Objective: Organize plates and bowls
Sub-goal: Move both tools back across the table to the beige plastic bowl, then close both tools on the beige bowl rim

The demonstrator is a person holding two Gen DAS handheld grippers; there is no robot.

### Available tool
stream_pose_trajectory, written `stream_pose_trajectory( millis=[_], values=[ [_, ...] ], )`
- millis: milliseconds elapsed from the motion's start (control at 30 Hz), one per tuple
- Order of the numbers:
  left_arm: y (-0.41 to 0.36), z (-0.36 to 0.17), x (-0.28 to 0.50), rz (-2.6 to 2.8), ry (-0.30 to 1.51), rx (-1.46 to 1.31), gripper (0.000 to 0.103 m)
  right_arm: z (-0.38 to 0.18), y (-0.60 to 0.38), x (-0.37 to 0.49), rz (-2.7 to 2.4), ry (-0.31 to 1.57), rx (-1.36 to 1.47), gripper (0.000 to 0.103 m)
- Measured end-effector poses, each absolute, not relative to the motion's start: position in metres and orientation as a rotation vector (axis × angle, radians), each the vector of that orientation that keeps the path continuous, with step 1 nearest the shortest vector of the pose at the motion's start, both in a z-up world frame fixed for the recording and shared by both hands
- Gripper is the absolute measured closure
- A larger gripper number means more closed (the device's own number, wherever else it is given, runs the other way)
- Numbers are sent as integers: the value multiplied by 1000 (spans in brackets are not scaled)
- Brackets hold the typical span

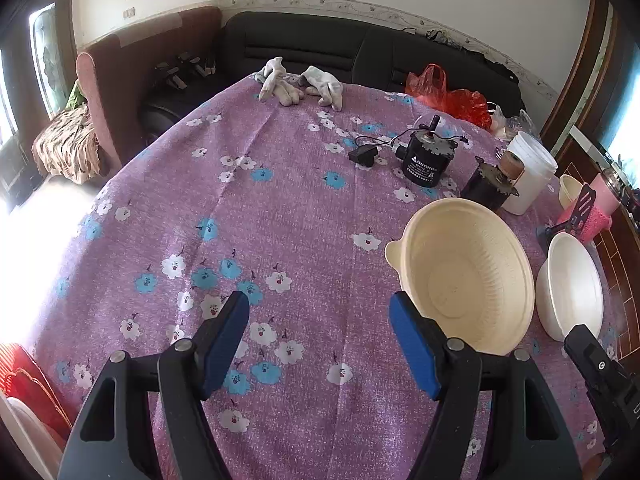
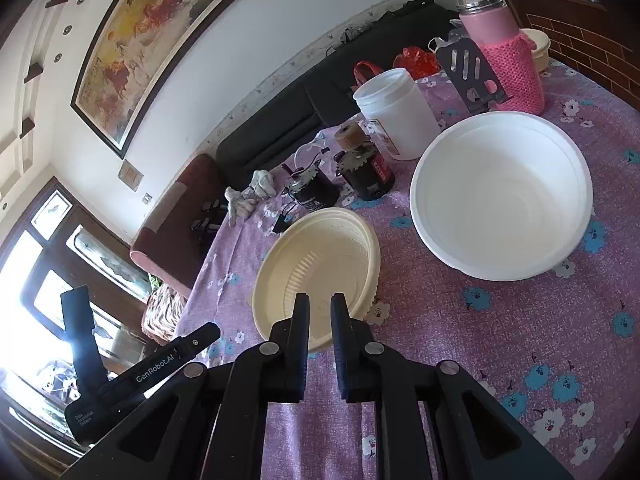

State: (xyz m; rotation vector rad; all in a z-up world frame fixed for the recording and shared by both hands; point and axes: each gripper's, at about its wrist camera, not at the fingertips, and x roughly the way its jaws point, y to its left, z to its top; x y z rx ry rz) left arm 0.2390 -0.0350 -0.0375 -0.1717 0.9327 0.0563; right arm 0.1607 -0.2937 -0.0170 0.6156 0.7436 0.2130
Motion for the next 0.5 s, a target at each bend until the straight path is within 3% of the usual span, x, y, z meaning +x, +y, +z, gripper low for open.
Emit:
stream_pose_trajectory(
  millis=[500],
  values=[
    [-33, -34, 282, 43, 980, -204, 31, -20, -302, 208, 185, 821, 647, 91]
  ],
)
